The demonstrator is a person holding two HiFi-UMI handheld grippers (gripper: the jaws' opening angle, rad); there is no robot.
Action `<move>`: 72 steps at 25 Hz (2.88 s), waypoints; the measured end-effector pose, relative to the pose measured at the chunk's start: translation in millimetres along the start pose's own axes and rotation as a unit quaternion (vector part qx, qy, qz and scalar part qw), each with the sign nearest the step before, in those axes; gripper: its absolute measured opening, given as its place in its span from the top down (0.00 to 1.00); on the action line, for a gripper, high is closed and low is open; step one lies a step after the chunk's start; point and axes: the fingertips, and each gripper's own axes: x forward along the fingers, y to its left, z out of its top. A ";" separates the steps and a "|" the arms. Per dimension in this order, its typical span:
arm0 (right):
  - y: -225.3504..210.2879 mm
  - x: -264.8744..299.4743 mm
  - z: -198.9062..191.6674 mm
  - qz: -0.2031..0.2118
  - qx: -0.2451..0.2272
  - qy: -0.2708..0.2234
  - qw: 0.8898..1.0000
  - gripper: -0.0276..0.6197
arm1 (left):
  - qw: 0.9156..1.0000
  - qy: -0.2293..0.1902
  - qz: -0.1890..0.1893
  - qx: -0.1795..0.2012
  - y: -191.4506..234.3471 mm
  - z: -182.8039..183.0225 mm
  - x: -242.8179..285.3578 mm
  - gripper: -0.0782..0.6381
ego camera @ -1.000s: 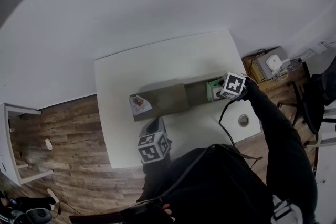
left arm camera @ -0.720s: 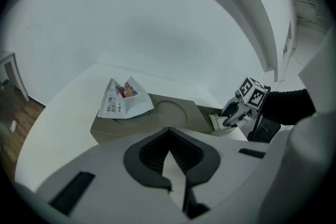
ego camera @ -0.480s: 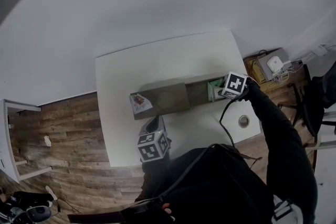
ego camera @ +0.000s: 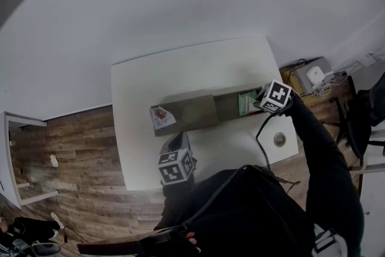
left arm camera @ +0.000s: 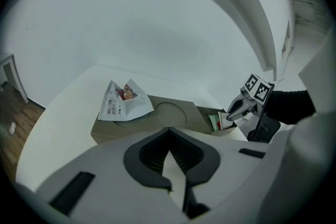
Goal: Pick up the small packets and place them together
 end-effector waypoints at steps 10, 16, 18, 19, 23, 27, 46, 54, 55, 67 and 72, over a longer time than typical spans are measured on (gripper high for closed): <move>-1.9 -36.8 26.1 -0.026 0.005 -0.046 0.999 0.91 | 1.000 -0.005 -0.002 -0.004 0.9 0.4 -3.7 0.89; 18.3 -50.2 80.7 -0.023 -0.050 -0.093 0.994 0.91 | 1.000 -0.011 0.000 -0.009 3.7 0.2 -8.0 0.89; 26.9 -49.4 99.4 -0.017 -0.067 -0.104 0.992 0.91 | 1.000 -0.013 0.002 -0.011 4.1 -0.1 -9.4 0.89; 31.3 -48.2 108.5 -0.013 -0.075 -0.109 0.991 0.91 | 1.000 -0.014 0.003 -0.012 4.5 -0.4 -10.4 0.89; 49.9 -38.4 143.5 0.009 -0.101 -0.123 0.987 0.91 | 1.000 -0.017 0.009 -0.017 8.2 -2.5 -15.8 0.89; 65.5 -24.5 174.1 0.036 -0.111 -0.136 0.984 0.91 | 0.999 -0.020 0.014 -0.022 13.3 -3.6 -20.1 0.89; 109.9 23.5 240.7 0.093 -0.155 -0.108 0.977 0.91 | 0.999 -0.020 0.027 -0.037 28.9 -9.3 -29.4 0.89; 122.3 37.4 246.5 0.096 -0.181 -0.088 0.975 0.91 | 0.998 -0.019 0.031 -0.042 34.8 -10.9 -30.3 0.89; 122.8 38.2 247.0 0.096 -0.183 -0.088 0.975 0.91 | 0.998 -0.020 0.032 -0.043 35.4 -11.1 -30.3 0.89; 120.4 42.8 251.6 0.098 -0.190 -0.093 0.972 0.90 | 0.998 -0.018 0.030 -0.045 35.6 -9.0 -26.1 0.89; 120.8 48.0 250.1 0.091 -0.196 -0.092 0.972 0.84 | 0.998 -0.017 0.030 -0.044 35.6 -11.0 -25.6 0.89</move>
